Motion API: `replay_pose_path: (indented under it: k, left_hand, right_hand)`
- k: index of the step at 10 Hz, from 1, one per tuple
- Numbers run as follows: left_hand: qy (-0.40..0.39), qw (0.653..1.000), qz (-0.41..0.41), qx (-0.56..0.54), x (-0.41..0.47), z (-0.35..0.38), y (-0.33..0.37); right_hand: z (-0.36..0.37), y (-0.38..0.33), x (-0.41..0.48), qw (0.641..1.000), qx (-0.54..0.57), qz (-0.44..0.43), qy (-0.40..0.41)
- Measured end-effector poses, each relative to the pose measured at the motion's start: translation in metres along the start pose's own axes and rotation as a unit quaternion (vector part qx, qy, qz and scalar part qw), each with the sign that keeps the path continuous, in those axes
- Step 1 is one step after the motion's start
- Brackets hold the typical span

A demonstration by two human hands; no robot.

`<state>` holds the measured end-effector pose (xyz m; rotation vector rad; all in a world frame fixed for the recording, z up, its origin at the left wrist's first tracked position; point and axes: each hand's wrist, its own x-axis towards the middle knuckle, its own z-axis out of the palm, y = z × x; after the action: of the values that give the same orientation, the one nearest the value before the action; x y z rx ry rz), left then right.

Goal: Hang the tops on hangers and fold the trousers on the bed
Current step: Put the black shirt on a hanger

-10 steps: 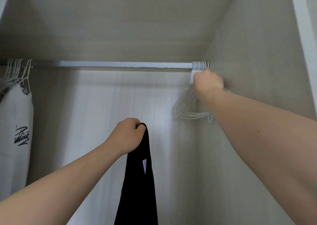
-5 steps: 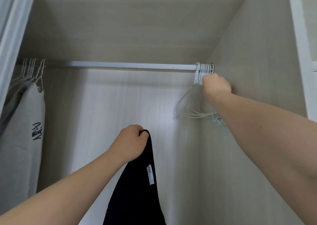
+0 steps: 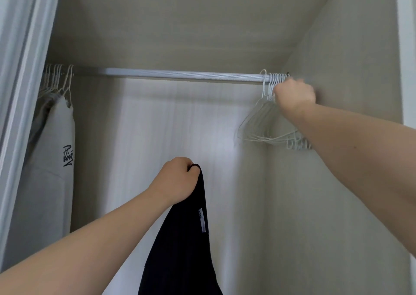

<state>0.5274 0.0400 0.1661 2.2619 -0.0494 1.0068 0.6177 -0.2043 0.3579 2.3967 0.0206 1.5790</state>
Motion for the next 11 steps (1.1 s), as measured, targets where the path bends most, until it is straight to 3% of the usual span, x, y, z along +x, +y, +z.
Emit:
replay_pose_path:
  k: [4,6,7,9,11]
  left_hand:
    - [0.012,1.000,0.013,-0.010,-0.003,-0.008,0.023]
    - [0.020,1.000,0.018,-0.007,-0.005,-0.010,0.029]
    - [0.020,0.999,0.024,-0.008,-0.009,-0.008,0.031]
    - [0.013,0.999,0.037,-0.036,-0.026,-0.003,0.030]
    - [0.010,0.998,0.020,-0.059,-0.064,-0.004,0.026]
  right_hand:
    - [-0.019,0.000,-0.002,0.989,0.132,0.059,-0.026]
    - [-0.034,-0.001,-0.012,0.945,0.295,0.139,-0.015]
    - [-0.046,-0.002,-0.020,0.889,0.416,0.193,-0.011]
    - [-0.058,-0.012,-0.081,0.743,0.625,0.239,0.000]
    - [-0.103,0.001,-0.166,0.540,0.803,0.253,0.003]
